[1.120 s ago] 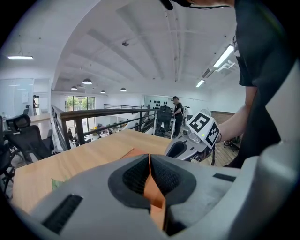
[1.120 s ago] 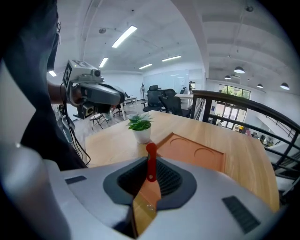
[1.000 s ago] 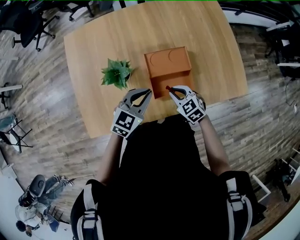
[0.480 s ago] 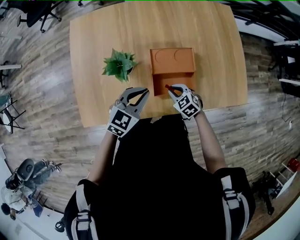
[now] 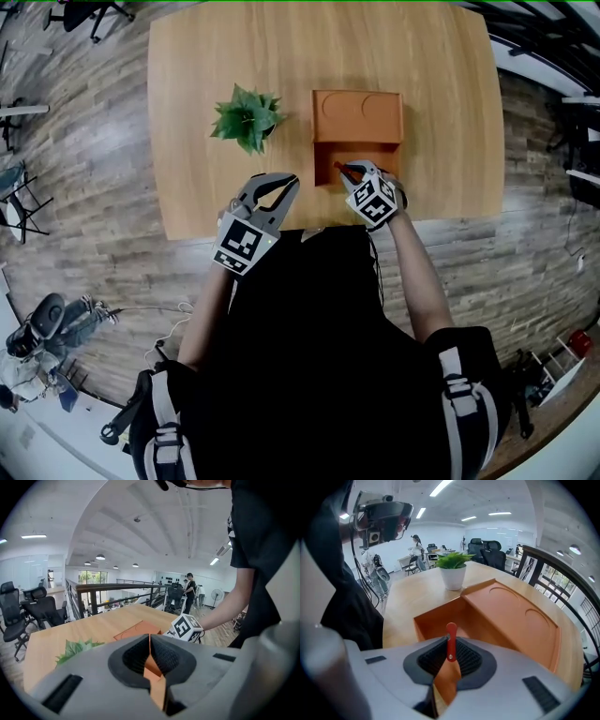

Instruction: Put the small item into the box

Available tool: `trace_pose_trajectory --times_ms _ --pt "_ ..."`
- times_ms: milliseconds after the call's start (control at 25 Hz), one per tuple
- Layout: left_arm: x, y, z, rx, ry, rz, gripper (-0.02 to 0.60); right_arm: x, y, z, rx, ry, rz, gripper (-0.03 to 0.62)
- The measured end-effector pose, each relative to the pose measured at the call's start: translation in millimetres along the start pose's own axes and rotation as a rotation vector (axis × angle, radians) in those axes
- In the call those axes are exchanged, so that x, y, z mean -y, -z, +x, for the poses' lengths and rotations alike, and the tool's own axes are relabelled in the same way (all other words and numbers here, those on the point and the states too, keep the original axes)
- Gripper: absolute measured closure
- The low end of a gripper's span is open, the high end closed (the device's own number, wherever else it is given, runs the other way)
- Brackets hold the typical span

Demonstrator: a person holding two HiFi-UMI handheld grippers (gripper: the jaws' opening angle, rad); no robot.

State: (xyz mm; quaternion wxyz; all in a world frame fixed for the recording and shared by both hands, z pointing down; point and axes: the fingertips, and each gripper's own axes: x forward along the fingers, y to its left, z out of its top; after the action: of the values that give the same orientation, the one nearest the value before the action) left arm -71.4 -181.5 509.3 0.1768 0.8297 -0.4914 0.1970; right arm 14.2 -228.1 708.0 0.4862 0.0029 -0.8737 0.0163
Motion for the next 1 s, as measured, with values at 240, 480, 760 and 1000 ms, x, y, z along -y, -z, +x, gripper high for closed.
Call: trace_pose_trajectory --times_ms 240,480,760,1000 --pt "-1 -5 1 0.015 -0.013 -0.021 0.554 9 16 15 -0.065 0.009 0.032 0.526" --pt "1 -4 0 0.014 -0.023 -0.036 0.554 15 22 24 -0.092 0.006 0.046 0.526" --pt "7 -3 0 0.007 -0.017 -0.032 0.554 13 26 30 -0.113 -0.002 0.047 0.526" --pt "8 -2 0 0.002 -0.013 -0.033 0.554 19 30 36 -0.15 0.02 0.083 0.525"
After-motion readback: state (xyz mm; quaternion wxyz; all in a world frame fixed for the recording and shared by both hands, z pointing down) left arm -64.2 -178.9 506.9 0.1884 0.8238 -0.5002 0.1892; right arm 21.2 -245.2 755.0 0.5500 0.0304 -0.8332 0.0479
